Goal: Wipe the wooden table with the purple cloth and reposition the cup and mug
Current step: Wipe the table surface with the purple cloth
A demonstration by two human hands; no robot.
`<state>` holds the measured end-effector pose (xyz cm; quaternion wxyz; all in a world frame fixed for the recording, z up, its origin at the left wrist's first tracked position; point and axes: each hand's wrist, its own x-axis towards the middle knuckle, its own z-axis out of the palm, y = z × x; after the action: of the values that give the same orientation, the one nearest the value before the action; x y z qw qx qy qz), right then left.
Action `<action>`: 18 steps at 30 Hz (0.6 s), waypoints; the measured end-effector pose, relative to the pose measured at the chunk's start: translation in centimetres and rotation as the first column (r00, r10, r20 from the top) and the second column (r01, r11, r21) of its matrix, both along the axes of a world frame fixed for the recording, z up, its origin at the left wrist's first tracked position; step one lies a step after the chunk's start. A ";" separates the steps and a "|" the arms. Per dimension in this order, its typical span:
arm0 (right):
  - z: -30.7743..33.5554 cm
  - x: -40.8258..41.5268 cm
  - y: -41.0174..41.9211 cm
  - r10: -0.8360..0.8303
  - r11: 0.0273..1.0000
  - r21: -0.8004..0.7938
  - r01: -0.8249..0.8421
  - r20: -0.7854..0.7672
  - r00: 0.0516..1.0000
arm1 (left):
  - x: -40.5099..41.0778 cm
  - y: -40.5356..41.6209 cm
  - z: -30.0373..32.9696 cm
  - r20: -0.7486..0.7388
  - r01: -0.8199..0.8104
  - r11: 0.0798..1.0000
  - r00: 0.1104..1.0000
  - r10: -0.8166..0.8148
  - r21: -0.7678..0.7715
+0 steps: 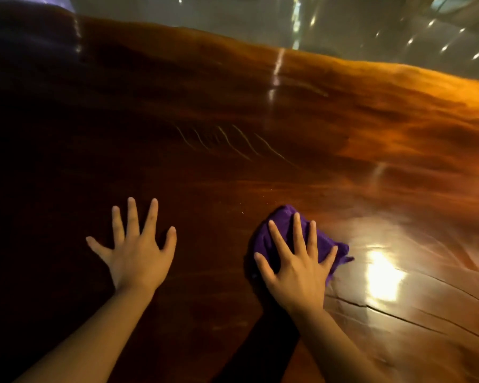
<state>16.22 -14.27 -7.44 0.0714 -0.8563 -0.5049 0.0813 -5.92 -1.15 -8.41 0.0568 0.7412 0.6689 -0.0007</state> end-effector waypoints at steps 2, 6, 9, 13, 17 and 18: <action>0.1 1.3 3.1 0.068 0.998 -0.008 -0.068 0.020 0.997 | -0.1 0.0 -0.1 -0.021 0.003 1.000 1.000 -0.003 -0.008; 0.4 3.9 9.7 0.088 0.996 0.022 -0.089 0.029 0.996 | -0.2 0.1 -0.1 -0.022 0.016 0.999 1.000 -0.016 -0.030; 0.4 6.2 15.2 0.086 0.995 0.049 -0.087 0.019 0.996 | -0.2 0.2 -0.3 -0.033 0.018 0.999 0.999 -0.019 -0.033; 0.5 9.2 22.5 0.122 0.991 0.053 -0.121 -0.020 0.992 | -0.4 0.5 -0.8 -0.086 0.006 0.999 0.996 -0.011 -0.054; 0.9 9.1 27.1 0.008 1.000 0.024 -0.006 -0.097 0.995 | -0.5 0.7 -1.1 -0.047 -0.008 0.997 0.999 0.004 -0.081; 1.0 8.6 27.2 0.031 0.999 0.022 -0.028 -0.106 0.994 | -0.4 0.7 -1.0 -0.050 -0.003 0.998 0.999 0.000 -0.068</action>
<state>24.83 12.91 -6.47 0.1057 -0.8425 -0.5139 0.1224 -6.30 -0.45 -9.43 0.0651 0.7382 0.6701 -0.0418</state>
